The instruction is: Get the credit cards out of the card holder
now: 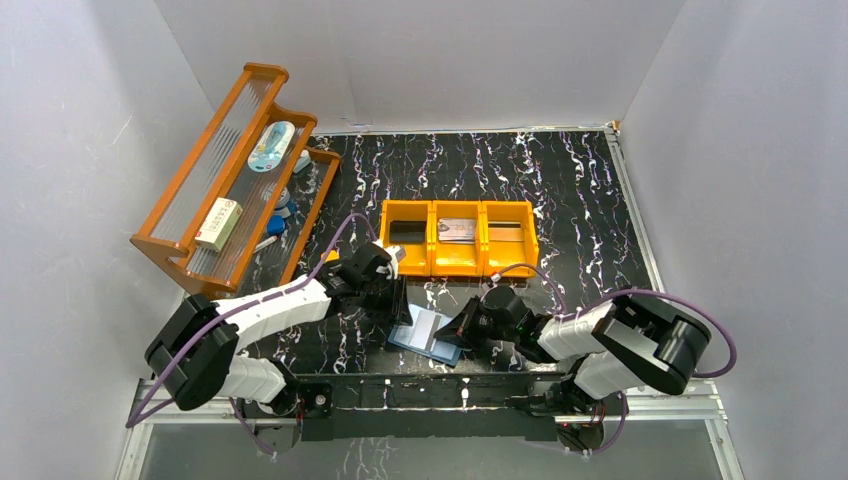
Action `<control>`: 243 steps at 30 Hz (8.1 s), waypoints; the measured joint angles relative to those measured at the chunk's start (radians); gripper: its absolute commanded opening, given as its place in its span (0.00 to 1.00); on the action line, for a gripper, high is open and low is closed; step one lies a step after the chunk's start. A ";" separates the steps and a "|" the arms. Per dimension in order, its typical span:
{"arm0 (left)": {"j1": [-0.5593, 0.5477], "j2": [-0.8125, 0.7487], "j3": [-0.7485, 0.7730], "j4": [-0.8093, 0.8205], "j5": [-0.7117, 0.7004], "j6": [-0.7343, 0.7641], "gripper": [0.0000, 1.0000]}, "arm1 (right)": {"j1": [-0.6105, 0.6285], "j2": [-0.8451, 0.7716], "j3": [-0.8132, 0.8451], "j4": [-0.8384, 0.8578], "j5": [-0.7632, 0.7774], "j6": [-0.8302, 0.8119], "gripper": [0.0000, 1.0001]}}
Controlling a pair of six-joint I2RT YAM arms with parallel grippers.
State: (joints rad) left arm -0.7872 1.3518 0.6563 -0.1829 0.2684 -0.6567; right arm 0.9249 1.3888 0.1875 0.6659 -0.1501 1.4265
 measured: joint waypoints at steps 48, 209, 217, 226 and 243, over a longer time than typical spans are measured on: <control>-0.012 0.192 0.118 -0.083 0.045 0.061 0.16 | -0.035 0.010 -0.055 0.100 -0.053 0.037 0.03; -0.075 0.308 0.226 -0.078 0.159 0.085 0.41 | -0.047 -0.030 -0.034 0.028 -0.039 -0.005 0.00; -0.082 0.224 0.204 -0.087 0.060 0.055 0.53 | -0.047 -0.165 -0.002 -0.175 0.004 -0.059 0.00; -0.082 0.048 0.201 -0.120 -0.087 0.037 0.76 | -0.047 -0.256 0.055 -0.356 0.040 -0.130 0.00; 0.034 -0.248 0.119 -0.332 -0.361 0.079 0.88 | -0.047 -0.283 0.303 -0.644 0.023 -0.346 0.00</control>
State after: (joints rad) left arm -0.7536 1.1038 0.7750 -0.5144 -0.0925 -0.5774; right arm 0.8780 1.1053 0.4908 0.0219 -0.1276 1.0805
